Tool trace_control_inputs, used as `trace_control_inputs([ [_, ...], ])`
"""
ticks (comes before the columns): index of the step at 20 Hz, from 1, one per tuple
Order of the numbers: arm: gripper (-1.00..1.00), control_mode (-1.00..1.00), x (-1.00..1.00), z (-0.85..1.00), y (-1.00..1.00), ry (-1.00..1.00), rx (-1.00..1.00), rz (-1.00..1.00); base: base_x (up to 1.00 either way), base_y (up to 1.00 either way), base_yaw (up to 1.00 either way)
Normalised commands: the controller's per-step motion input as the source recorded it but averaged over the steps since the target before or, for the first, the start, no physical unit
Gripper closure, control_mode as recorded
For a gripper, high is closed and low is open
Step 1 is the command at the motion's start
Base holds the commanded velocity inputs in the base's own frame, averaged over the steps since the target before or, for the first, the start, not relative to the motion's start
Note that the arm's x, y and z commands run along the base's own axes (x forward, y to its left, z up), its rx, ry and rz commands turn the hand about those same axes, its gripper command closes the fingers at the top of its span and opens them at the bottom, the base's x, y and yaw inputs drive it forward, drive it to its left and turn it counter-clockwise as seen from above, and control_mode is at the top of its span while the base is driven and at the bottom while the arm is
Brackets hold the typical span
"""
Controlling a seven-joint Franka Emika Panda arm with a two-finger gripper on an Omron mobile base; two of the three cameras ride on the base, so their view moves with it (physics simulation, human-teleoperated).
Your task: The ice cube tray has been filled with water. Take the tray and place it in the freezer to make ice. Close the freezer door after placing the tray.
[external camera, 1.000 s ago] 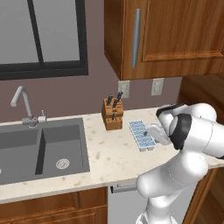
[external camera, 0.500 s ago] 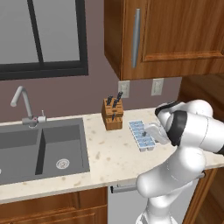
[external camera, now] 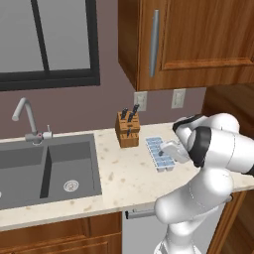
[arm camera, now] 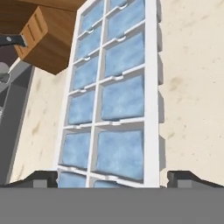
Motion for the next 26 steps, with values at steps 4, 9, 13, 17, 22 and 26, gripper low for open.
trace_control_inputs([
  [4,1.00,-1.00,-0.10,-0.09,0.31,-0.10,-0.05,0.02,0.00,0.00,0.00],
  [9,1.00,-1.00,-0.01,0.00,0.09,-0.05,-0.02,0.00,0.00,0.00,0.00],
  [13,1.00,-1.00,-0.02,0.00,0.00,0.00,0.00,0.00,0.00,0.00,0.00],
  [17,1.00,-1.00,-0.16,0.00,0.00,0.00,0.00,0.02,0.00,0.00,0.00],
  [22,1.00,-1.00,-0.31,0.09,0.00,-0.01,0.00,0.01,0.00,0.00,0.00],
  [26,1.00,-1.00,-0.36,0.37,0.00,-0.01,0.00,0.00,0.00,0.00,0.00],
])
